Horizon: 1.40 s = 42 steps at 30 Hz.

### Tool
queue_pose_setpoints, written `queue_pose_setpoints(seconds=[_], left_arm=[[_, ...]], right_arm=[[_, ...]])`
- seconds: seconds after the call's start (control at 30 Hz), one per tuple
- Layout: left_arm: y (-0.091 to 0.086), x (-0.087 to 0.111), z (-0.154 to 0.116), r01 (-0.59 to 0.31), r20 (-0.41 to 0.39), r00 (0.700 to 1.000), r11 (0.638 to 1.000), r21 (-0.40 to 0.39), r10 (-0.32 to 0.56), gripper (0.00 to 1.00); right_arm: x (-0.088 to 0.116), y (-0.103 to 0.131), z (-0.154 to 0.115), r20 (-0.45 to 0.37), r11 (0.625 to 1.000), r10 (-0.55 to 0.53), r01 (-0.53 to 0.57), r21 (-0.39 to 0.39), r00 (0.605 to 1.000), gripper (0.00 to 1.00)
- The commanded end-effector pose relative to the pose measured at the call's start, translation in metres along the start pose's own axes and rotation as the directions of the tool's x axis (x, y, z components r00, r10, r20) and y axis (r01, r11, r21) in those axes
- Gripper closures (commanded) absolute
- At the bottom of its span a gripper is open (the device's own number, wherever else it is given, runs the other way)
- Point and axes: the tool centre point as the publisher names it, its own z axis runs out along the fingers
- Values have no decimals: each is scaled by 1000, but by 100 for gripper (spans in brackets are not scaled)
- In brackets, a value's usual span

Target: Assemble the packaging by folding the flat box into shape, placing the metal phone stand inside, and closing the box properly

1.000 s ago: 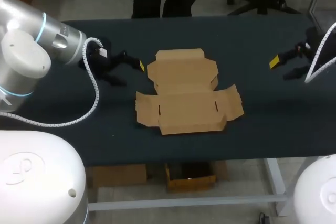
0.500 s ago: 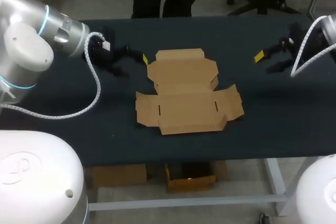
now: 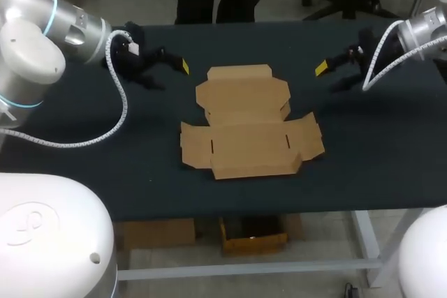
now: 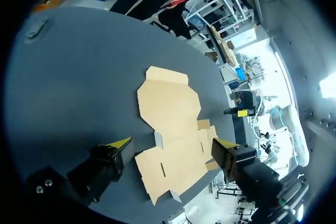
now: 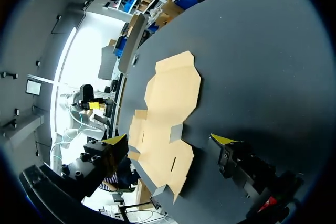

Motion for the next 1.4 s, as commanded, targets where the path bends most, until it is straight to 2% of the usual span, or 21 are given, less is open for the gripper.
queue_pose_setpoints(seconds=[0.03,0.1,0.5,0.63,0.7,0.87,1.0,1.03,1.1,1.13,1.2,1.27,1.33,1.4], left_arm=[[-11,-1,-6,6,2,1000,1000,0,-6,0],[-17,-2,-8,7,-1,1000,1000,-6,-7,0],[-17,-2,-8,7,-1,1000,1000,-6,-7,0],[-17,-2,-8,7,-1,1000,1000,-6,-7,0],[-23,-3,-2,3,-2,1000,1000,-12,-3,0],[-30,-6,-1,-3,-6,1000,1000,-9,3,0],[-33,-9,-2,-4,-8,1000,1000,-9,4,0],[-33,-10,-2,-4,-7,1000,1000,-8,4,0],[-34,-11,-3,-3,-8,1000,1000,-8,3,0],[-35,-12,-3,-2,-9,1000,1000,-7,2,0],[-36,-13,-4,-2,-11,1000,1000,-5,2,0],[-37,-14,-4,-5,-13,1000,1000,4,5,0],[-38,-15,-4,-9,-19,1000,1000,7,9,0],[-39,-16,-5,-11,-21,1000,1000,7,11,0]], right_arm=[[-5,8,5,-35,998,22,-19,68,999,0],[-5,8,5,-35,998,22,-19,68,999,0],[-5,8,5,-35,998,22,-19,68,999,0],[-12,19,22,-87,996,78,-75,38,993,0],[-15,22,34,-98,995,96,-93,33,990,0],[-20,29,51,-80,990,141,-140,14,987,0],[-21,31,57,-102,990,139,-138,19,985,0],[-21,32,58,-101,990,139,-137,20,985,4],[-20,33,60,-99,991,133,-131,27,986,31],[-19,34,62,-88,991,133,-130,31,987,38],[-19,35,64,-76,991,131,-129,34,988,42],[-21,34,68,-53,992,128,-127,30,990,50],[-24,34,71,-56,992,125,-123,36,991,51],[-26,35,75,-25,991,126,-125,37,992,51]])
